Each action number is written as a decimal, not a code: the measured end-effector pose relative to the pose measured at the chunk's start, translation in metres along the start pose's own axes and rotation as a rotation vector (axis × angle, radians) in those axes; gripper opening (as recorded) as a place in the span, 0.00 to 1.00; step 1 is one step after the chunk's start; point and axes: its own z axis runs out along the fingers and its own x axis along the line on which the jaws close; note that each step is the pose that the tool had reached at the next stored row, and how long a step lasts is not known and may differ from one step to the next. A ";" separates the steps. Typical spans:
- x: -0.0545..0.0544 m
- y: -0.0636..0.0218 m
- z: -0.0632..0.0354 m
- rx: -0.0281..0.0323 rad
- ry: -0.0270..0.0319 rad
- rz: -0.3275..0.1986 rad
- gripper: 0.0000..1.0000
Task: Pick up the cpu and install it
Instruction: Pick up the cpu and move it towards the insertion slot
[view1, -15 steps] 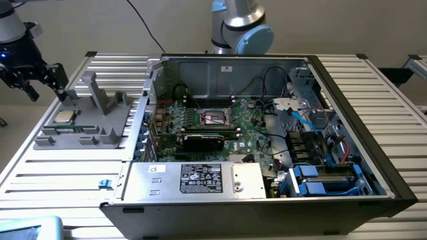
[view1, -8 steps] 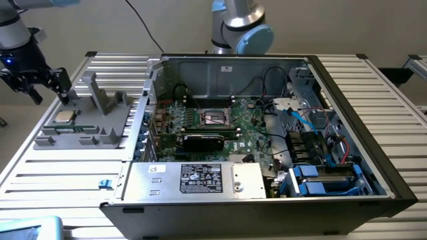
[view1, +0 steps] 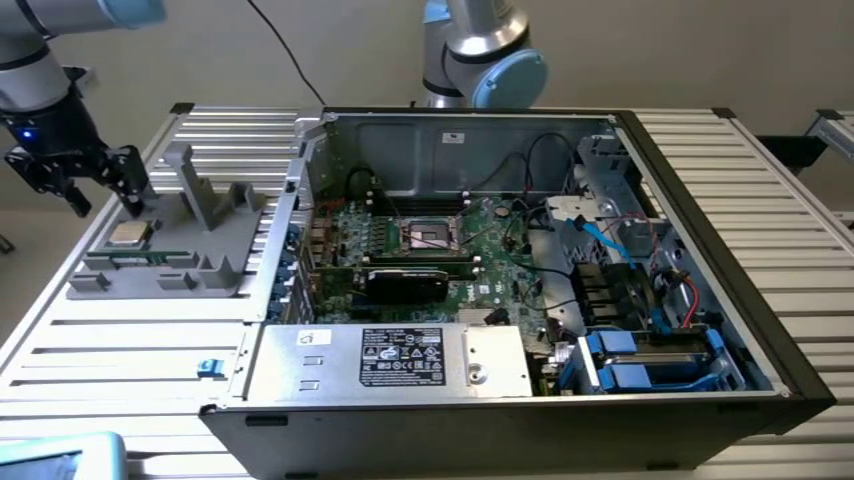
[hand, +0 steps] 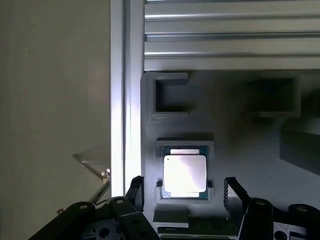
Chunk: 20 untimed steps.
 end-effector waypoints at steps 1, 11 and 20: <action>0.000 -0.0001 0.0018 0.0000 0.0000 0.000 0.75; -0.002 -0.0004 0.0199 0.0000 0.0018 0.000 0.83; -0.003 -0.0008 0.0277 -0.0183 0.0055 0.002 0.83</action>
